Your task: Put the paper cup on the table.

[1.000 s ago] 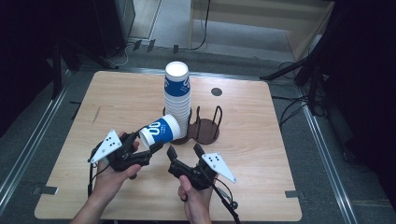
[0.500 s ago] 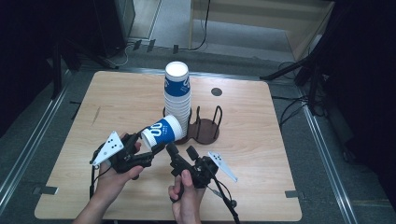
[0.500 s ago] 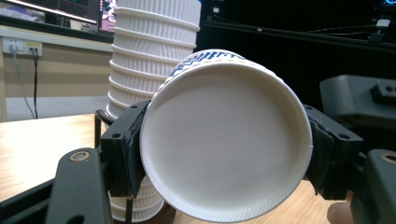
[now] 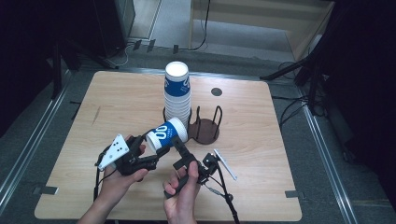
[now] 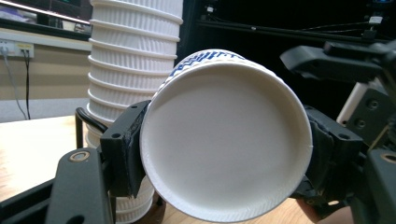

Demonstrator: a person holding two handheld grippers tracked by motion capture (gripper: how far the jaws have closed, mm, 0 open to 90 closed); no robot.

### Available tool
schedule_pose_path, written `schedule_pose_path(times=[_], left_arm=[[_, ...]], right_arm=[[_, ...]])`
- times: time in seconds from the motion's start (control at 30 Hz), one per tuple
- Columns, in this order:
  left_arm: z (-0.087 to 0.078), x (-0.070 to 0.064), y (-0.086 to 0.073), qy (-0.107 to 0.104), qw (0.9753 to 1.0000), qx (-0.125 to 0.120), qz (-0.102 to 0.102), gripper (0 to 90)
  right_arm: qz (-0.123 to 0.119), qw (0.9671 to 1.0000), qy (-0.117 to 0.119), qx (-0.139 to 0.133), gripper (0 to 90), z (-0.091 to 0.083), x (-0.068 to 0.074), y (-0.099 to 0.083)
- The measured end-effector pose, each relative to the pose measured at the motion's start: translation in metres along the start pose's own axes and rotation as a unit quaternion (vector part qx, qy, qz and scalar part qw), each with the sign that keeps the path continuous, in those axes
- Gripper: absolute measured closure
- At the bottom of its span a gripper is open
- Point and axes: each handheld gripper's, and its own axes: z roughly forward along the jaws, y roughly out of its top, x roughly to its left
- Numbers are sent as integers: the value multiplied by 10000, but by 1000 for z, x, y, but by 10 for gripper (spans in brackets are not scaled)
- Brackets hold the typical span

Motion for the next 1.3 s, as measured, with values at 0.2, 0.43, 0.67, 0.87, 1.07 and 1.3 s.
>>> schedule_pose_path(times=[0.2, 0.43, 0.67, 0.87, 1.07, 1.3], left_arm=[[1, -2, -2, -59, 10000, 54, 29, 271], [5, -7, -5, -137, 9998, 116, 48, 271], [6, -10, -7, -204, 9996, 173, 73, 271], [7, -11, -7, -256, 9995, 188, 49, 271], [7, -12, -7, -262, 9993, 242, 125, 271], [5, -12, -6, -226, 9991, 354, 99, 262]], right_arm=[[232, 9997, 77, 60, 80, 5, -1, 1], [326, 9994, 78, 80, 79, 10, -4, 2], [505, 9987, 81, 65, 75, 15, -7, 5], [638, 9979, 43, 70, 79, 17, -10, 8], [643, 9979, 43, 43, 124, 18, -11, 10], [637, 9978, 178, 82, 179, 19, -12, 8]])
